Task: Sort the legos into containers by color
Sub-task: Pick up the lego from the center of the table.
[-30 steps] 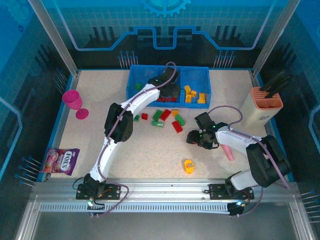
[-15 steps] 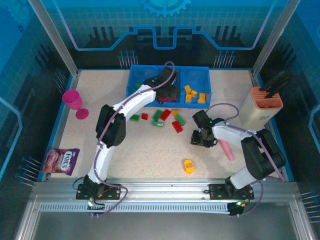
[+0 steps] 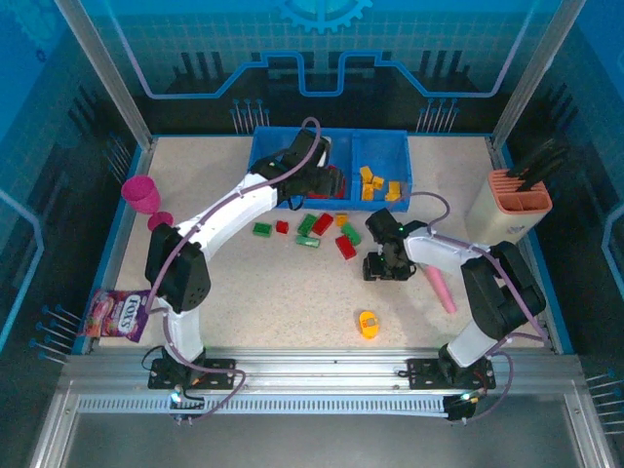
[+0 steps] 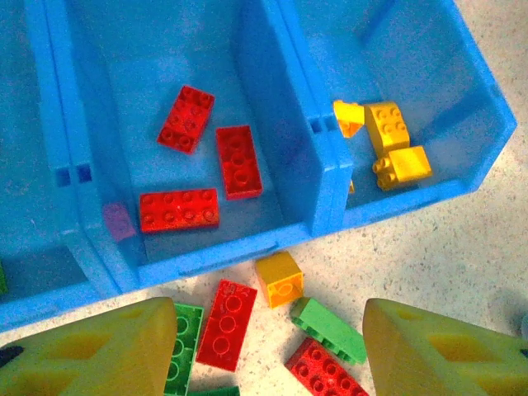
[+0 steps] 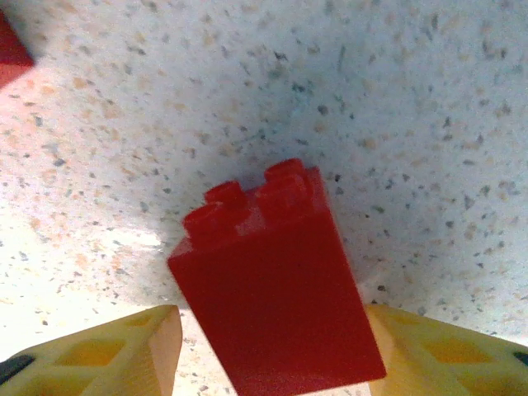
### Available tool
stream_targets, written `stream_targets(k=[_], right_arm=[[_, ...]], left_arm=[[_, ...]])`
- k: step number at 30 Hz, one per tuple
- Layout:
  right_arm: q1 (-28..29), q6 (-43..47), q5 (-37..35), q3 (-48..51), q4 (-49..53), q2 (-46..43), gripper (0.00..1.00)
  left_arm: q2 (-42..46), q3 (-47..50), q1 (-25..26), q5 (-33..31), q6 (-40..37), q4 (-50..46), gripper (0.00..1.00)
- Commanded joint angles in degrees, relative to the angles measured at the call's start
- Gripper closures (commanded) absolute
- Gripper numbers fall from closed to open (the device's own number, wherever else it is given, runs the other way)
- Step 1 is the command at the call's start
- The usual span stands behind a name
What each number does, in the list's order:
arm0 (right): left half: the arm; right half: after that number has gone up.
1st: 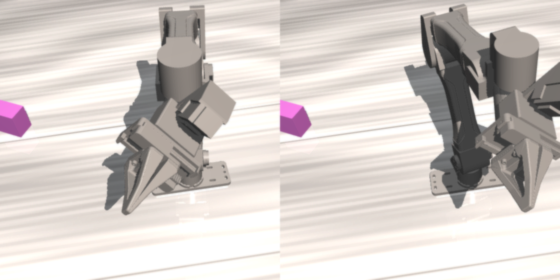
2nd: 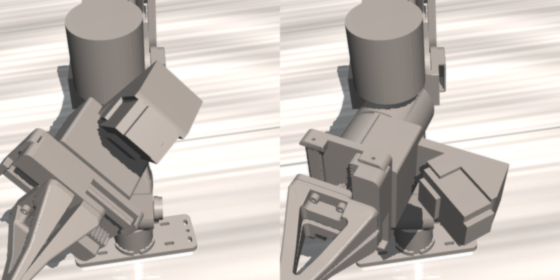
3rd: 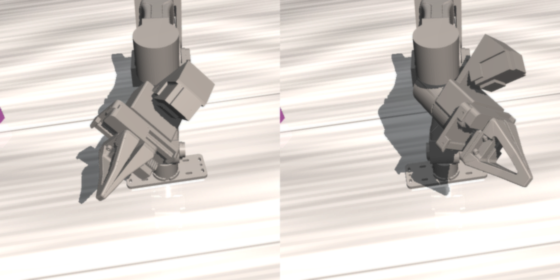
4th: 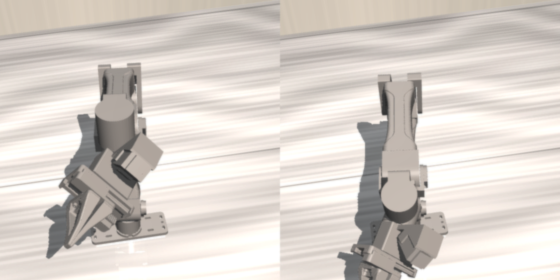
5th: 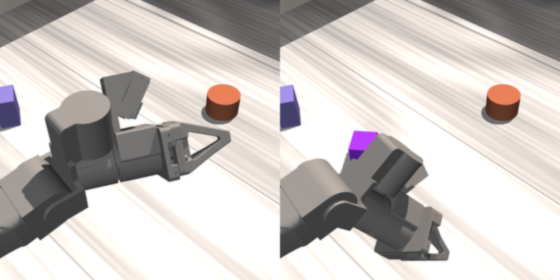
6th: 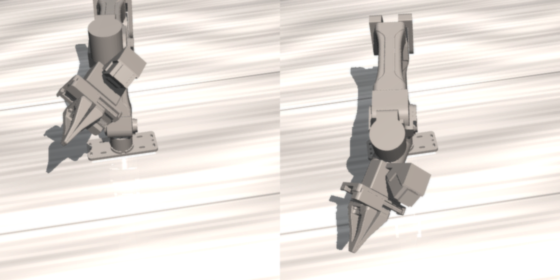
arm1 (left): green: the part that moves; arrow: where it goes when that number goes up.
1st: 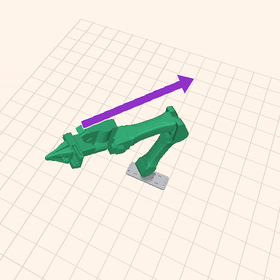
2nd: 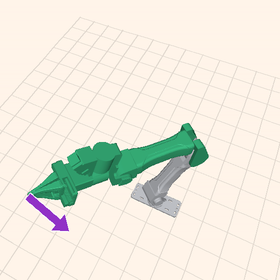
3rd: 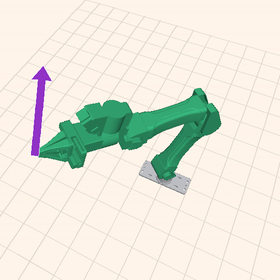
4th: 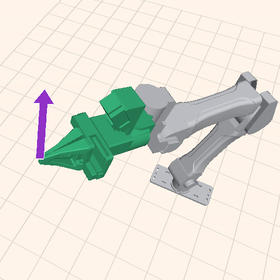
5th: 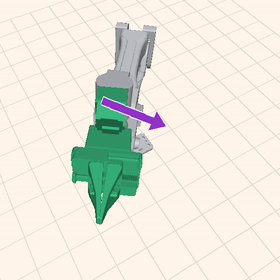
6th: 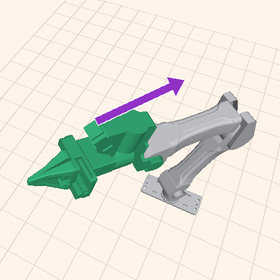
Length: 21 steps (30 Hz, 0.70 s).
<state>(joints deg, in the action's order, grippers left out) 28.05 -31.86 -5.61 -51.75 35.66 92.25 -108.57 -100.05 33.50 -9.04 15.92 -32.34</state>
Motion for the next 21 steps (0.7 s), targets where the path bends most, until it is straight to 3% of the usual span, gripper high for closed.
stream_targets(k=[1, 9, 21], right_arm=[[0.6, 2.9, -4.0, -1.9, 2.5, -1.2, 0.38], [0.6, 5.2, -7.3, -4.8, 1.1, 2.0, 0.36], [0.9, 7.3, -5.1, -5.4, 1.5, 5.9, 0.57]], left_arm=[[3.3, 1.7, 0.1, 2.0, -0.9, -0.6, 0.37], [6.2, 4.2, 0.0, 1.5, -1.3, -1.7, 0.36], [14.5, 8.0, 0.0, -0.8, -1.3, -6.6, 0.34]])
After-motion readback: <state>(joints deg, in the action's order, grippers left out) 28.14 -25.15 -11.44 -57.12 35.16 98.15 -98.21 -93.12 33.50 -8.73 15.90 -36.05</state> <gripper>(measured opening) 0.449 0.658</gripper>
